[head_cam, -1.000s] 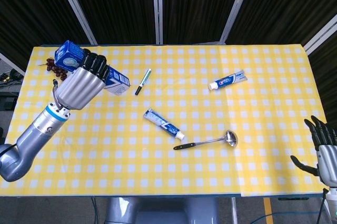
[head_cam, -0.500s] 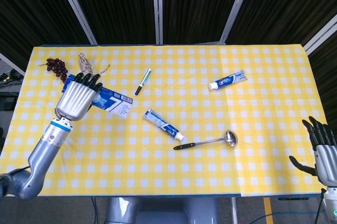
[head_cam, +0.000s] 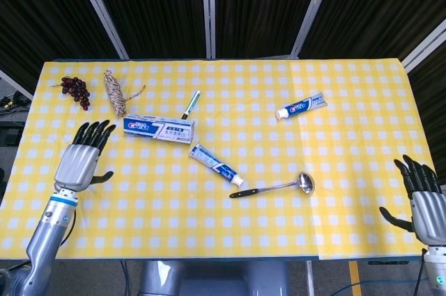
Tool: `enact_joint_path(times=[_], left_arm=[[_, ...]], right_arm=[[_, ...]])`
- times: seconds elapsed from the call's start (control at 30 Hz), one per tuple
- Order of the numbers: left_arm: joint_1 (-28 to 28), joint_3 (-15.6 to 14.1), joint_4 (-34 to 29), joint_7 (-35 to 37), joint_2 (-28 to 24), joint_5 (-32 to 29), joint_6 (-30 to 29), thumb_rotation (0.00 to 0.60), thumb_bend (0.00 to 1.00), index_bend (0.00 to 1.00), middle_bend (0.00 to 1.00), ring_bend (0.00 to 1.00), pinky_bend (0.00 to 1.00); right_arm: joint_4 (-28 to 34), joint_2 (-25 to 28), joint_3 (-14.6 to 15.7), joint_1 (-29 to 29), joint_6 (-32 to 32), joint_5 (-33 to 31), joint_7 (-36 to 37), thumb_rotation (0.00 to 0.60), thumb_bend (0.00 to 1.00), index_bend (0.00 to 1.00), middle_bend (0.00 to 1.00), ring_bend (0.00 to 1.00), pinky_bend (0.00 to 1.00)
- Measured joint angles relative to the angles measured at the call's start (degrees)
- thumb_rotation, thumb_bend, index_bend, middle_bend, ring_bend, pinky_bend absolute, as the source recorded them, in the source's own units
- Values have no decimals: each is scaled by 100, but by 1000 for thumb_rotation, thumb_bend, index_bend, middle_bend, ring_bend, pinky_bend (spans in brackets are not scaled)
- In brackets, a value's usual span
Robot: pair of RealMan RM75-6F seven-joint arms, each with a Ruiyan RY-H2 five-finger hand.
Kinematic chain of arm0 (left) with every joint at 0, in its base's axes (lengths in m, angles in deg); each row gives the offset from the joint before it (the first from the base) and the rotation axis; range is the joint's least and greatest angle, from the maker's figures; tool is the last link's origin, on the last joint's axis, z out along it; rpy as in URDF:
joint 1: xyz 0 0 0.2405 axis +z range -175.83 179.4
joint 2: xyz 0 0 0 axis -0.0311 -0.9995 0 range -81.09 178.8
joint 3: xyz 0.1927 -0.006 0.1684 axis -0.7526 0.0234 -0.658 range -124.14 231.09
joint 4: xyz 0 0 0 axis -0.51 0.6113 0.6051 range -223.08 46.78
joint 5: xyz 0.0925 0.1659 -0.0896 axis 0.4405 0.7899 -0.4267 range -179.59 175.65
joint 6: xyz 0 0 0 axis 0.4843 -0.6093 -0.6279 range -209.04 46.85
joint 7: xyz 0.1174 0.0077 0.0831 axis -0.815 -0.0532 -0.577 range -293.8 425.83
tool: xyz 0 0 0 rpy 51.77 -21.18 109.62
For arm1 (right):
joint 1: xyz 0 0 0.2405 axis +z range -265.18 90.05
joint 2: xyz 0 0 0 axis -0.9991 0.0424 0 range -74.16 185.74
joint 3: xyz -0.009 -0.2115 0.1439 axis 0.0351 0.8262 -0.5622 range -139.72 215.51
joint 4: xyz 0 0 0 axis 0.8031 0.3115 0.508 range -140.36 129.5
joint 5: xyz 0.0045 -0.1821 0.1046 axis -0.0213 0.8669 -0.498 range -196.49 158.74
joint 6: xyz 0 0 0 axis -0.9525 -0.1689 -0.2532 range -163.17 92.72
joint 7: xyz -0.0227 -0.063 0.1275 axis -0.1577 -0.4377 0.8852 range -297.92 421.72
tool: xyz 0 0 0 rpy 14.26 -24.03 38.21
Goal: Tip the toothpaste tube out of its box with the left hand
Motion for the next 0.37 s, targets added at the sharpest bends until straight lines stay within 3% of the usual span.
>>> enact_joint_path(times=[0.2, 0.37], left_arm=[[721, -388, 435, 134, 244, 485, -982, 600, 144, 0, 0, 0, 0], [1275, -652, 616, 144, 289, 655, -1411, 600, 74, 0, 0, 0, 0]], right_arm=[[-43, -105, 33, 41, -58, 42, -195, 600, 84, 0, 0, 0, 0], [-80, -216, 86, 69, -95, 107, -388, 600, 84, 0, 0, 0, 0]])
